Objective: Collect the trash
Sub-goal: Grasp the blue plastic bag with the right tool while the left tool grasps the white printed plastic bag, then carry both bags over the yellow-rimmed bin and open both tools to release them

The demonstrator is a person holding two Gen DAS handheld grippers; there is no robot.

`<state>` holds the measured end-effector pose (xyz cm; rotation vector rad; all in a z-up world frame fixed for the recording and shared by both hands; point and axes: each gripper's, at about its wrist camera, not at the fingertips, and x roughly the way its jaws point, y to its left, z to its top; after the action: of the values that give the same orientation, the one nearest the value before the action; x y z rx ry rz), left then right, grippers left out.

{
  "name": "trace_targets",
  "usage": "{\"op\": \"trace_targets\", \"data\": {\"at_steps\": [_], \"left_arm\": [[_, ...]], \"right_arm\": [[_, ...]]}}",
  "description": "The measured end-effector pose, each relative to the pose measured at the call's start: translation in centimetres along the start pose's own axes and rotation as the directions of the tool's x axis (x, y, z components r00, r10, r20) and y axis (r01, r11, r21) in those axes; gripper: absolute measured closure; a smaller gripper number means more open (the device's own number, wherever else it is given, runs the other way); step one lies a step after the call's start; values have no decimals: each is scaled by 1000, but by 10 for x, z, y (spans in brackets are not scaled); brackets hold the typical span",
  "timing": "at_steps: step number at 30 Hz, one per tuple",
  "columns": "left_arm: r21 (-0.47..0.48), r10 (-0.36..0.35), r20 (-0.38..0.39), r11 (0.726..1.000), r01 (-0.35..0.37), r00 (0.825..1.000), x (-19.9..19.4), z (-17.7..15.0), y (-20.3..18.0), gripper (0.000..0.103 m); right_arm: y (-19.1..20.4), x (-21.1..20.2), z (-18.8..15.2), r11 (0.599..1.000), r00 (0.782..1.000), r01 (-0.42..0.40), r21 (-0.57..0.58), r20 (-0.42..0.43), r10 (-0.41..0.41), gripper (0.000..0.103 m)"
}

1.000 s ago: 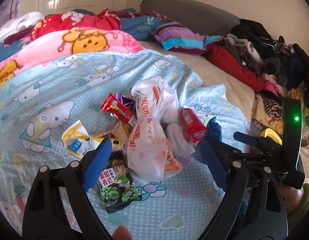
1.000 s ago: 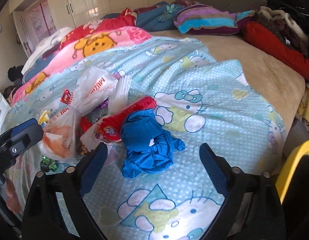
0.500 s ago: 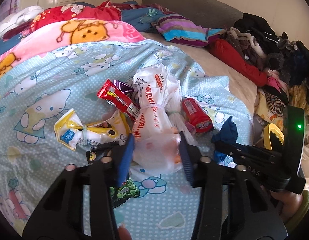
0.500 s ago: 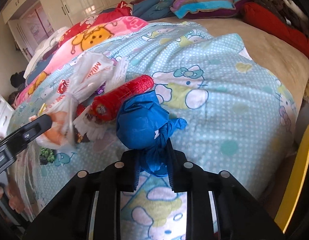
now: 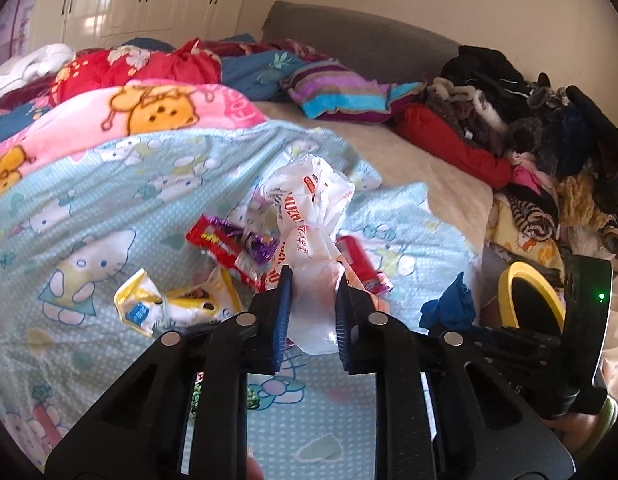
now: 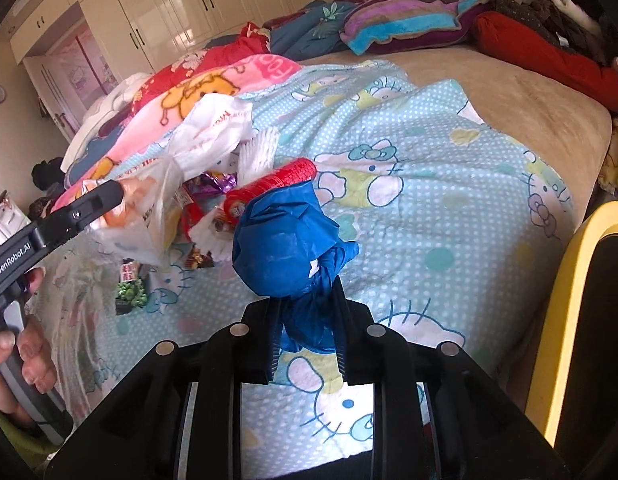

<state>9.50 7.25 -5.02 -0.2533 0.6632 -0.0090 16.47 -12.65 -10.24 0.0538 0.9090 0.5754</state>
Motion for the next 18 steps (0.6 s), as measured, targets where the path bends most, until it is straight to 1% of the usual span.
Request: {"op": "trace_targets", "data": {"at_steps": [7,18], "left_arm": [[25,-36,38,999,35,999,-13,9,-17,92],[67,-83,60,995,79,995,-23,13,-42,92]], "right_arm": [[1,-20,3,1000,999,-3,2,44,3,82],[-7,-48,5,1000,995,4,23,100,-6,82]]}}
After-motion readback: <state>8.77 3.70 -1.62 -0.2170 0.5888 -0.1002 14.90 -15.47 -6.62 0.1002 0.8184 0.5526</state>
